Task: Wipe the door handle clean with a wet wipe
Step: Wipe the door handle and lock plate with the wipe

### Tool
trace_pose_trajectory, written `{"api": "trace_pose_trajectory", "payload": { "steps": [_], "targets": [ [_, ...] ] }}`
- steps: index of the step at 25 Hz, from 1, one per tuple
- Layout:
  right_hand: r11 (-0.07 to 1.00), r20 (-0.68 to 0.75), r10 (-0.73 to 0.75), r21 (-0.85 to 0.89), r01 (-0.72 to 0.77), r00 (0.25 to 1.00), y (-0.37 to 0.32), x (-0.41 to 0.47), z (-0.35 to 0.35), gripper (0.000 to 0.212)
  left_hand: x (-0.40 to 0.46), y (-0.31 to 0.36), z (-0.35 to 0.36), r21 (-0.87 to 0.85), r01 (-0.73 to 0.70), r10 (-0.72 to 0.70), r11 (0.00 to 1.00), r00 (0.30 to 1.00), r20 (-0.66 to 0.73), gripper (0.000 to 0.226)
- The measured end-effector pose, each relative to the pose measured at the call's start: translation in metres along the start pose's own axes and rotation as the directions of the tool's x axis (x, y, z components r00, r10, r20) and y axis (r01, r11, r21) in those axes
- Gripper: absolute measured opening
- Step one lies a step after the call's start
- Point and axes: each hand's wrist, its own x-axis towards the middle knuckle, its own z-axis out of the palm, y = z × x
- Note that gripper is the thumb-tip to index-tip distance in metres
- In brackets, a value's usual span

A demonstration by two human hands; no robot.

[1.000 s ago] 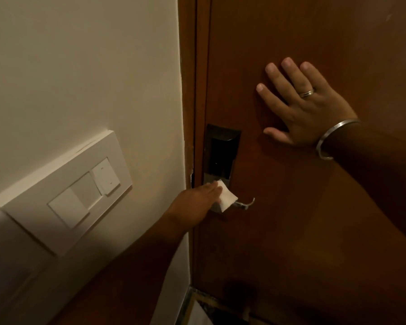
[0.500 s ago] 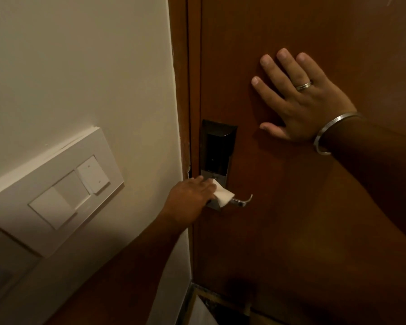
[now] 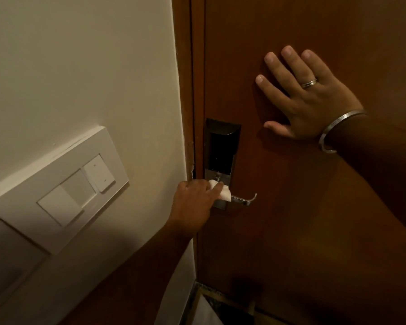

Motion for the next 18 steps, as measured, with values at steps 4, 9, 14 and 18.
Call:
{"api": "trace_pose_trajectory", "payload": {
  "steps": [4, 9, 14, 18],
  "targets": [
    [1.0, 0.006, -0.001, -0.002, 0.001, 1.0, 0.0, -0.001, 0.001, 0.09, 0.008, -0.001, -0.002, 0.023, -0.068, 0.068, 0.997, 0.998, 0.015, 0.059],
    [1.0, -0.003, 0.003, -0.007, -0.003, 1.0, -0.002, -0.001, 0.003, 0.089, 0.016, -0.008, -0.004, -0.095, -0.121, 0.126, 0.988, 0.991, 0.044, 0.058],
    [1.0, 0.004, 0.01, -0.003, -0.01, 1.0, 0.0, -0.001, 0.0, 0.089, 0.017, -0.011, -0.008, -0.234, -0.159, 0.19, 0.959, 0.975, 0.116, 0.045],
    [1.0, -0.001, 0.011, 0.007, -0.011, 1.0, -0.001, -0.001, 0.0, 0.088, 0.027, -0.002, -0.005, -0.129, -0.202, 0.223, 0.971, 0.959, 0.177, 0.052]
  ]
}}
